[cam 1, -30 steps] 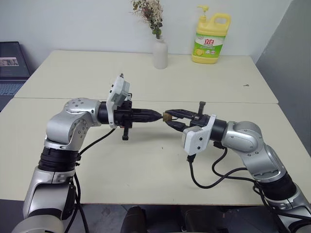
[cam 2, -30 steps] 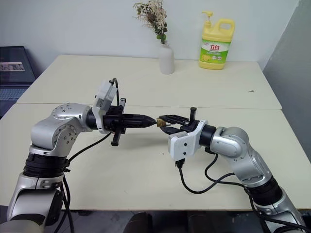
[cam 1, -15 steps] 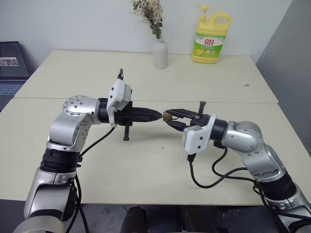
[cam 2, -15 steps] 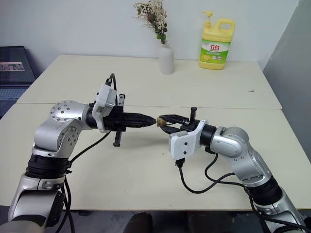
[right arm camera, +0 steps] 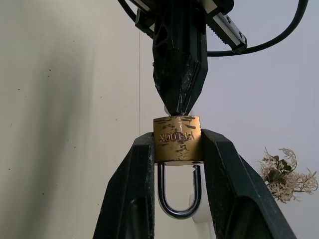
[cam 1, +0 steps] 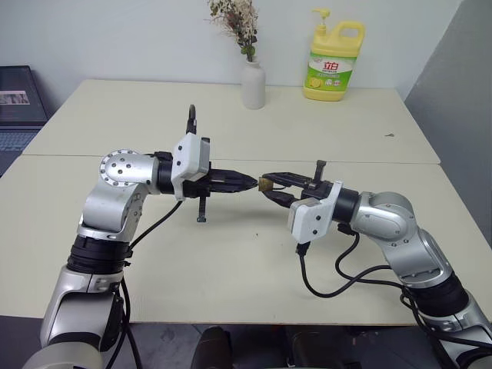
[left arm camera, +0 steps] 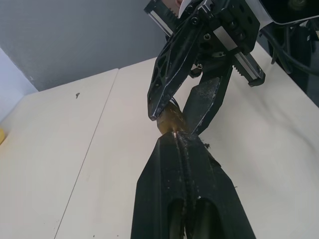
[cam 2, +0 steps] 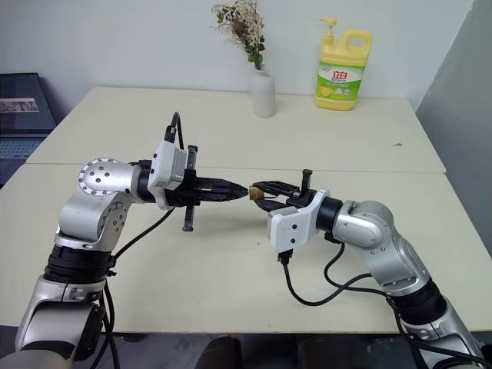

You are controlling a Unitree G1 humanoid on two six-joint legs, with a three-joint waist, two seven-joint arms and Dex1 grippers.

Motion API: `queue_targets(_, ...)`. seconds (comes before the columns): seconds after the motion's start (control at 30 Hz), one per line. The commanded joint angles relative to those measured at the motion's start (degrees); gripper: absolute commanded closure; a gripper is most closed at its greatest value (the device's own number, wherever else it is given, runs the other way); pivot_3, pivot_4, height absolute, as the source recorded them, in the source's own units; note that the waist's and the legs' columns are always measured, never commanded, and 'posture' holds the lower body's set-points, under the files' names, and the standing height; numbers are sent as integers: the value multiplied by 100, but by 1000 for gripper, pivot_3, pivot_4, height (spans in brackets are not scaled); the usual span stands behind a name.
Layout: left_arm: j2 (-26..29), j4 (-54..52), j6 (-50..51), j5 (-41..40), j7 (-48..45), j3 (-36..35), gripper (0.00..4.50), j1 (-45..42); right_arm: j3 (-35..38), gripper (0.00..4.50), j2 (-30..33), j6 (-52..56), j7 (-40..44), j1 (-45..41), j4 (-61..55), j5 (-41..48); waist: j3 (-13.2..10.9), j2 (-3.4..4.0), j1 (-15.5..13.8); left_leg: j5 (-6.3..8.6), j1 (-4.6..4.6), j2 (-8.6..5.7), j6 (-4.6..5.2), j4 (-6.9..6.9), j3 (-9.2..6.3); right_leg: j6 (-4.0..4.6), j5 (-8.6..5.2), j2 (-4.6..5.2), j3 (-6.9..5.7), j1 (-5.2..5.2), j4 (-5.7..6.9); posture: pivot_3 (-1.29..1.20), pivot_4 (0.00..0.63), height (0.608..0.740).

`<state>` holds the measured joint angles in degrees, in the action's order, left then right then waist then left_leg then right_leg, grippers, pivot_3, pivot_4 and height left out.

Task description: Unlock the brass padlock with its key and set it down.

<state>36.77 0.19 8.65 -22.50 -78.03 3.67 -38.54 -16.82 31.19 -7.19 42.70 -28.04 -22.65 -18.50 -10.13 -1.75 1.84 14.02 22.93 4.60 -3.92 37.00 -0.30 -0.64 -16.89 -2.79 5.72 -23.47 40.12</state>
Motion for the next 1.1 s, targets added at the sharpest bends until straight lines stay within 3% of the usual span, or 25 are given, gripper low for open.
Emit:
queue_targets(0.03,-29,-236,477,-208,118,53,4500,-16,121,3574,-35,-116,-109,-72,-156,91,0,0,1,0,0,0,0,0,0,0,0,0,0,0,0,0,150,740)
queue_targets(0.1,8,-265,741,-305,134,26,4500,6,120,3574,-37,-119,-112,-71,-152,90,0,0,1,0,0,0,0,0,0,0,0,0,0,1,0,0,150,740)
queue_targets(0.2,11,-221,973,-327,237,12,3934,-13,116,3574,-43,-115,-114,-69,-148,87,0,0,1,0,0,0,0,0,0,0,0,0,0,1,0,0,150,740)
queue_targets(0.5,159,-255,2588,-994,532,-234,1276,-264,115,3574,-27,-107,-117,-41,-165,74,0,0,2,0,1,0,0,0,-2,-1,0,0,-2,1,0,0,150,740)
queue_targets(0.73,85,-771,4135,-1828,1153,-411,1223,-286,99,3574,-33,-78,-104,-31,-196,68,0,0,2,0,0,0,0,0,-5,-1,-1,0,-2,2,0,0,150,740)
queue_targets(1.1,4,-942,4141,-1802,1559,-348,1223,-214,89,3574,-47,-90,-100,-76,-164,81,0,0,1,0,-1,-1,-1,1,-9,0,0,0,-4,3,2,0,150,740)
